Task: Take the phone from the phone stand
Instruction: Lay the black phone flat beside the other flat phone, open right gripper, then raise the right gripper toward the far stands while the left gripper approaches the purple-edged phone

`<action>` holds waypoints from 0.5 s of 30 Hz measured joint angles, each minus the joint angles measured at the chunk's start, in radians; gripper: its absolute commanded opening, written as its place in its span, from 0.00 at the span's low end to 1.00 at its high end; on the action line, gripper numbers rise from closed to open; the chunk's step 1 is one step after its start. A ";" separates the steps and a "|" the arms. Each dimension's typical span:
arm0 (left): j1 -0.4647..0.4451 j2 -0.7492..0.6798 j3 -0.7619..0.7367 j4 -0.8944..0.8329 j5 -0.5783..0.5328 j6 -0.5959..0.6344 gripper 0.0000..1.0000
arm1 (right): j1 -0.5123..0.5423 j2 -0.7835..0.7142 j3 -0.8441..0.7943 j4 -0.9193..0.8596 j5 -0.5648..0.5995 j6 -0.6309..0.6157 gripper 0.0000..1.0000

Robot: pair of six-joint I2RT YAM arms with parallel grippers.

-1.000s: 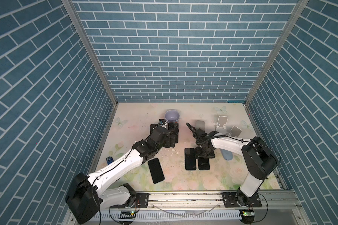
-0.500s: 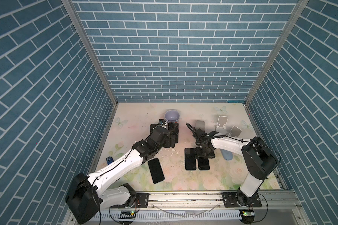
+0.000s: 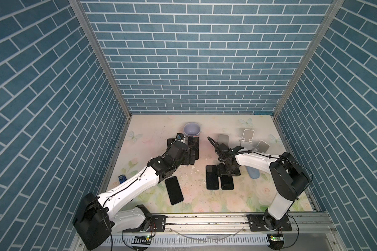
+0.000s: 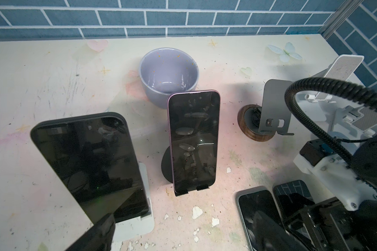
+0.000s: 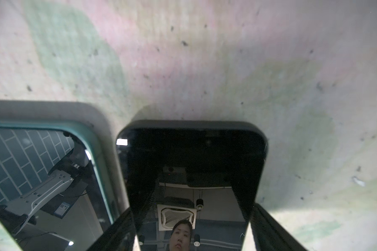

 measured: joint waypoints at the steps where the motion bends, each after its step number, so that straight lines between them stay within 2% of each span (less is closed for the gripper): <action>1: 0.000 0.000 0.000 -0.003 -0.001 -0.002 1.00 | 0.000 0.000 0.003 -0.002 0.005 -0.005 0.87; 7: 0.000 0.000 0.001 -0.031 -0.008 -0.007 1.00 | -0.002 -0.026 0.041 -0.005 0.042 -0.037 0.90; 15: -0.017 0.003 0.044 -0.067 -0.024 -0.013 1.00 | -0.008 -0.177 0.089 -0.011 0.144 -0.086 0.90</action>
